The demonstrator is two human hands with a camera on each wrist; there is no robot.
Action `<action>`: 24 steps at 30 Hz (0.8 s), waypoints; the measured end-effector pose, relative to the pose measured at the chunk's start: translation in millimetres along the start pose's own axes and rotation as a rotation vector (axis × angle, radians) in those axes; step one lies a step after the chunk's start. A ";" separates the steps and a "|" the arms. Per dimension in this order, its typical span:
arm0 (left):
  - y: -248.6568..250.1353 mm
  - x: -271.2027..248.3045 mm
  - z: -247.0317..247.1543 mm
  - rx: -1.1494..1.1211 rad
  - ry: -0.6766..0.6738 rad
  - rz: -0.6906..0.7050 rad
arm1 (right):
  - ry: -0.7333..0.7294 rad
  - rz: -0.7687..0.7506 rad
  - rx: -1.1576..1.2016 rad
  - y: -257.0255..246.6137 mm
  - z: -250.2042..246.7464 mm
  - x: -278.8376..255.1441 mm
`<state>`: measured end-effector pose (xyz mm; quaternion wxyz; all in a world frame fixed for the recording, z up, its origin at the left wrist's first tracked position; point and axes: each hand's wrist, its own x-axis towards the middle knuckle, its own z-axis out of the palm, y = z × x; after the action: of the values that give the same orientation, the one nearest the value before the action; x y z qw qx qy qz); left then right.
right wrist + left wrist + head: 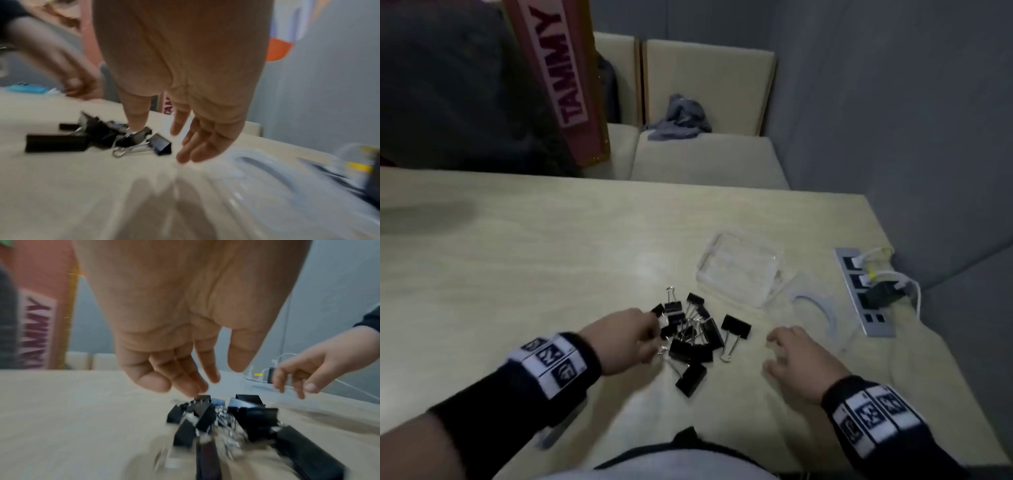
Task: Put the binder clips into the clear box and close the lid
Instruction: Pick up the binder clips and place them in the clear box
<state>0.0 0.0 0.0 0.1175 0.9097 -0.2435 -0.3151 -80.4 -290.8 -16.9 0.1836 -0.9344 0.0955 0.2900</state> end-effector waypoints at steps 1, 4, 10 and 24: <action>1.0 14.1 1.0 0.028 0.058 0.030 | 0.029 -0.029 -0.020 -6.5 4.9 7.2; 16.2 35.6 -9.8 0.150 0.171 0.095 | 0.141 -0.131 -0.094 -24.8 8.4 17.6; 19.7 62.1 15.0 0.354 0.068 0.267 | 0.121 -0.132 -0.232 -36.3 44.4 40.0; 19.5 71.6 29.7 0.350 -0.033 0.369 | 0.151 0.036 0.002 -28.5 40.0 39.2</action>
<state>23.0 -55.4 -52.8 0.0099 0.8509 -0.4583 -0.2564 -60.7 -251.6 -61.9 0.1713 -0.9516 0.1260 0.2217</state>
